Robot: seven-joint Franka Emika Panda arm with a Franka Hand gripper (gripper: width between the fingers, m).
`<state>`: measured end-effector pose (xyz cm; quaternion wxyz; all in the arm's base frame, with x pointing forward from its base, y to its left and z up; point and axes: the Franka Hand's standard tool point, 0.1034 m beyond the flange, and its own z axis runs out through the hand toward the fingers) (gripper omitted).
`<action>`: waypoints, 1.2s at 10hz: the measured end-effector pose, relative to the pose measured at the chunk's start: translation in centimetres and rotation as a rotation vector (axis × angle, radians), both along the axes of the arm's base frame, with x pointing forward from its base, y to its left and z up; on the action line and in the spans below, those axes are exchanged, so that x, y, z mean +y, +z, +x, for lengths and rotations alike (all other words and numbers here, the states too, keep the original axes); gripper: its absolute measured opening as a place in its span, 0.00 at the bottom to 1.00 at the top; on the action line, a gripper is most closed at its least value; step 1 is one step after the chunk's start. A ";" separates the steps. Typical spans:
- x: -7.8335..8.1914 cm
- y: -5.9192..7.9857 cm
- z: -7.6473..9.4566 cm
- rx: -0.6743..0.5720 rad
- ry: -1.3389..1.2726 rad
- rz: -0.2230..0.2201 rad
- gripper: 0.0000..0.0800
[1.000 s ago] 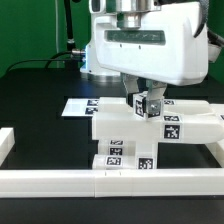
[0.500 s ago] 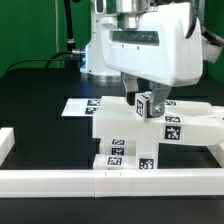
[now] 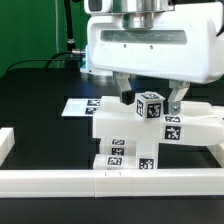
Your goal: Assemble chair
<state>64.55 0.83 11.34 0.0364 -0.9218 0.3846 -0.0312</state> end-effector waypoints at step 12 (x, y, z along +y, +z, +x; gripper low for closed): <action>0.4 0.0 0.1 -0.023 0.829 -0.109 0.35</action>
Offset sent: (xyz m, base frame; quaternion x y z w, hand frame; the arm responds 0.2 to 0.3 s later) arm 0.0078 0.0108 0.0012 0.0137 0.0206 -0.4060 0.9136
